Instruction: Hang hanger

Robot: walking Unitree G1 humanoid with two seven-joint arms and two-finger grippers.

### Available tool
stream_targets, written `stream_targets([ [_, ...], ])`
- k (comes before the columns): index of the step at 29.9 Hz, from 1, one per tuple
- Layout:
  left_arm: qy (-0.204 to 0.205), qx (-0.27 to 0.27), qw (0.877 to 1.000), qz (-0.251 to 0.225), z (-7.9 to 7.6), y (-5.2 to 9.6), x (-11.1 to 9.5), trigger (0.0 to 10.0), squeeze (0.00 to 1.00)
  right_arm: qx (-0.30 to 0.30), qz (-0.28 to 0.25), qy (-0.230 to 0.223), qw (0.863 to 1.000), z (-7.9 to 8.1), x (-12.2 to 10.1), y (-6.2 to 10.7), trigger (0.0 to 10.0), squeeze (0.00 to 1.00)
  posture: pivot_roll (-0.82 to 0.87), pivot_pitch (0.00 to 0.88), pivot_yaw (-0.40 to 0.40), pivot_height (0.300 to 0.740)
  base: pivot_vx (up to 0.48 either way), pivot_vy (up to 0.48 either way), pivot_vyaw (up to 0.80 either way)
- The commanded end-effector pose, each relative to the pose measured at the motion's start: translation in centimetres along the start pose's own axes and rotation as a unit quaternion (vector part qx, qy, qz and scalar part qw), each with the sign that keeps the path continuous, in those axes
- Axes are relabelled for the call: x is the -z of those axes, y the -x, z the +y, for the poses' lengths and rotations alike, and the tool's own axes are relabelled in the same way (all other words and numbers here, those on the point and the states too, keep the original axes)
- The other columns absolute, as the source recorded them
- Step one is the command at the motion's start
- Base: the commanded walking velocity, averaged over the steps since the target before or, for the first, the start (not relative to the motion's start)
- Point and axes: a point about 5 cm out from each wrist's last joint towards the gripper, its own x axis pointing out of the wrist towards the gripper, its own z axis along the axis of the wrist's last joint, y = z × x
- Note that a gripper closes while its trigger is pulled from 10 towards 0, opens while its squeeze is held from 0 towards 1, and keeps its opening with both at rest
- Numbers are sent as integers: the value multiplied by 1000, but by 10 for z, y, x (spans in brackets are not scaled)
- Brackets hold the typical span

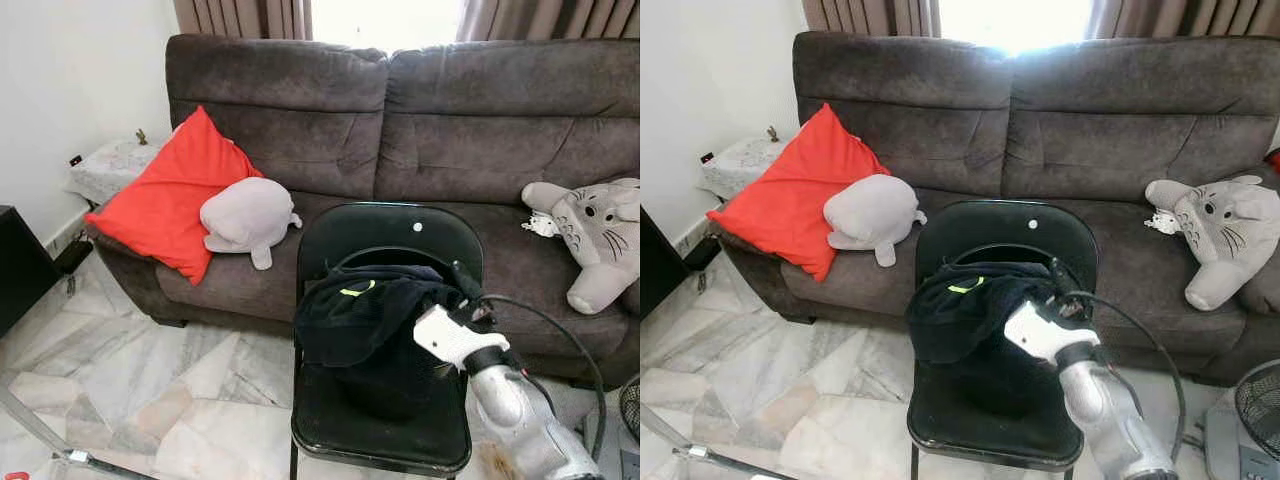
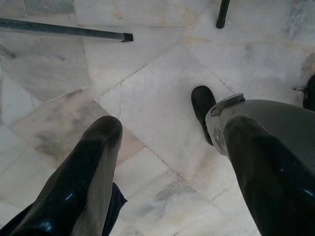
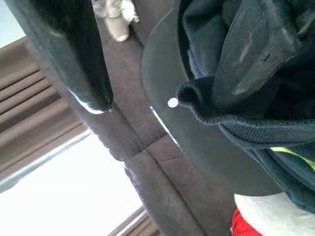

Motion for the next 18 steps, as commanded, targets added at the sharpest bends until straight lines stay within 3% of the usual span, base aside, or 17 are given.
stream_targets([
  [1,1,-2,1000,8,4,1,2,10000,0,-41,13,-15,999,7,-2,-3,10000,0,1,0,61,740,0,0,0],
  [5,2,-1,1000,9,4,1,3,10000,0,-75,15,2,997,14,-2,-2,10000,0,0,0,60,740,0,0,0],
  [10,3,0,1000,9,3,1,3,10000,0,-81,11,-14,997,13,-6,-3,10000,0,0,0,60,740,0,0,0],
  [15,3,2,1000,10,3,1,3,10000,0,-136,4,-64,989,20,-16,-4,10000,0,-5,0,60,740,0,0,0],
  [18,4,2,1000,9,2,1,3,10000,0,-128,-6,-88,988,18,-24,-7,10000,0,-1,0,57,740,0,0,0],
])
